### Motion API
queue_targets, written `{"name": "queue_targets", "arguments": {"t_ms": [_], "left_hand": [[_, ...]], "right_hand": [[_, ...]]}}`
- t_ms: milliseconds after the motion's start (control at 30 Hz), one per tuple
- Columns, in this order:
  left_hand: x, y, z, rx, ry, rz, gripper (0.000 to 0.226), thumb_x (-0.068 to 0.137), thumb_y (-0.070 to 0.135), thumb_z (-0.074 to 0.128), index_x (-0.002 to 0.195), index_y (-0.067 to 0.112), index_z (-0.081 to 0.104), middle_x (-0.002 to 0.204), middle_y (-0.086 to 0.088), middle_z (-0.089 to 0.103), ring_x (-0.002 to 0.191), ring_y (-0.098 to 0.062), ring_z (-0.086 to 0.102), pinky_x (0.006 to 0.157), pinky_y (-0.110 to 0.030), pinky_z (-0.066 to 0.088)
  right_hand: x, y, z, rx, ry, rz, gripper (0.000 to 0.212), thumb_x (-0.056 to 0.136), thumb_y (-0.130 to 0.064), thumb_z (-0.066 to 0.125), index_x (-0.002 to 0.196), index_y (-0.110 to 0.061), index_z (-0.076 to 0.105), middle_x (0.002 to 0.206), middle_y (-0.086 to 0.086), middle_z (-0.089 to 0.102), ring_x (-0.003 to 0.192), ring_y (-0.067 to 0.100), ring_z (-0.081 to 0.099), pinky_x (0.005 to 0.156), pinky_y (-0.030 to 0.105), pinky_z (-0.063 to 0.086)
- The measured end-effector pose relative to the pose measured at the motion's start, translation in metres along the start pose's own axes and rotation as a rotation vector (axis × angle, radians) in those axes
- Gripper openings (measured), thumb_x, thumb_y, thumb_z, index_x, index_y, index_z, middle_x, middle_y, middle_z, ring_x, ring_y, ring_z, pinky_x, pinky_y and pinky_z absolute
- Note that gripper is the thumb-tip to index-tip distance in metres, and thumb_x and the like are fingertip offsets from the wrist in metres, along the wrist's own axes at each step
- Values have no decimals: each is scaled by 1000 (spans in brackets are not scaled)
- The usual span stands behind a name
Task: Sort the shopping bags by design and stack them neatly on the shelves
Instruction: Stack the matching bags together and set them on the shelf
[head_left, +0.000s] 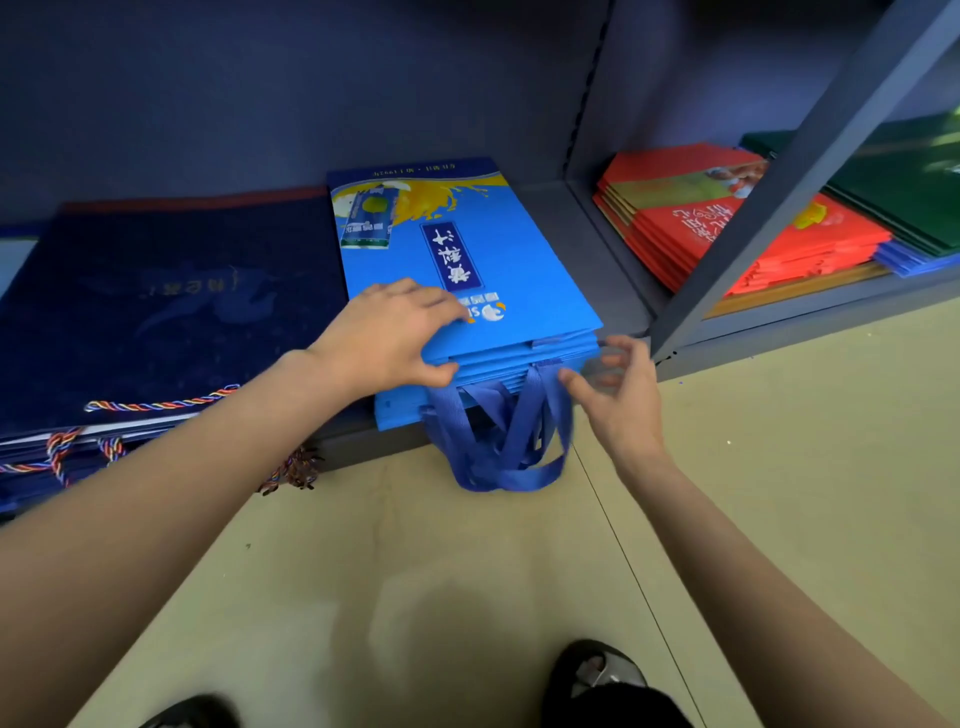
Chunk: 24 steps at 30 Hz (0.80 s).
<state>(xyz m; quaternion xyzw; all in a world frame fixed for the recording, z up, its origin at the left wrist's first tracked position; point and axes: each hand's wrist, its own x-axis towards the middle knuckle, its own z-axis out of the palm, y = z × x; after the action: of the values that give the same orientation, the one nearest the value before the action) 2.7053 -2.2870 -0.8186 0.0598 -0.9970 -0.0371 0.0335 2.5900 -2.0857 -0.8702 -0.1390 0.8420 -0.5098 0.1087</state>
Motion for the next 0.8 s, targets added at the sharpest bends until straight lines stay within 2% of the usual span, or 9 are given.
{"name": "queue_targets", "arguments": {"t_ms": [67, 133, 233, 333, 367, 433, 533, 633, 800], "left_hand": [[-2, 0, -5, 10, 161, 101, 49, 77, 42, 43, 112, 14, 64, 112, -1, 66, 97, -26, 63, 77, -36, 53], [-2, 0, -9, 16, 297, 136, 41, 79, 30, 42, 108, 11, 63, 107, -5, 68, 88, -26, 67, 65, -37, 58], [0, 4, -18, 36, 356, 196, 39, 85, 19, 34, 121, 21, 48, 133, -7, 55, 87, -30, 63, 57, -35, 54], [-7, 0, -9, 96, 261, 288, 48, 88, 13, 30, 130, 32, 45, 149, -5, 35, 101, -28, 46, 69, -31, 40], [-8, -2, -1, 115, 239, 296, 48, 88, 9, 36, 129, 29, 48, 148, -9, 36, 105, -32, 47, 73, -36, 45], [-10, -5, 15, 156, 190, 287, 40, 88, 13, 53, 126, 25, 55, 142, -17, 43, 115, -43, 51, 82, -53, 51], [-11, -5, 28, 209, 101, 250, 49, 75, 21, 77, 122, 27, 61, 136, -18, 50, 116, -46, 52, 84, -59, 47], [-8, -1, 27, 203, 74, 207, 54, 75, 30, 78, 125, 28, 58, 139, -16, 46, 122, -44, 47, 93, -56, 42], [-6, 0, 31, 193, 134, 250, 60, 73, 28, 78, 123, 29, 44, 135, -15, 50, 117, -43, 51, 87, -55, 47]], "right_hand": [[5, -7, -2, 28, 0, -17, 51, 79, -18, 73, 122, -15, 46, 118, 7, 52, 98, 14, 52, 88, 28, 45], [8, -14, -1, 25, 20, -47, 52, 81, -19, 71, 126, -14, 46, 116, 4, 50, 101, 15, 49, 90, 28, 42], [8, -12, 4, -86, -1, -106, 49, 82, -20, 70, 125, -11, 49, 116, 3, 45, 114, 23, 47, 100, 34, 37], [3, -5, 9, -171, -3, -78, 49, 81, -20, 71, 124, -12, 50, 127, 9, 39, 119, 26, 44, 99, 24, 32], [1, -4, 11, -188, 5, -81, 50, 81, -19, 72, 124, -12, 49, 128, 9, 36, 117, 26, 45, 95, 19, 30], [-4, -3, 17, -181, 26, -83, 51, 79, -17, 73, 122, -9, 46, 126, 8, 35, 110, 25, 49, 88, 16, 32], [-2, -3, 24, -87, 118, -11, 47, 76, -15, 76, 110, -6, 44, 114, 6, 39, 94, 30, 56, 85, 29, 44], [2, -2, 27, -47, 132, 48, 46, 72, -21, 79, 96, -12, 41, 104, 4, 43, 93, 31, 56, 88, 42, 46], [3, -1, 25, -61, 102, 37, 43, 74, -23, 78, 96, -16, 41, 106, 3, 43, 97, 26, 55, 90, 38, 44]]}}
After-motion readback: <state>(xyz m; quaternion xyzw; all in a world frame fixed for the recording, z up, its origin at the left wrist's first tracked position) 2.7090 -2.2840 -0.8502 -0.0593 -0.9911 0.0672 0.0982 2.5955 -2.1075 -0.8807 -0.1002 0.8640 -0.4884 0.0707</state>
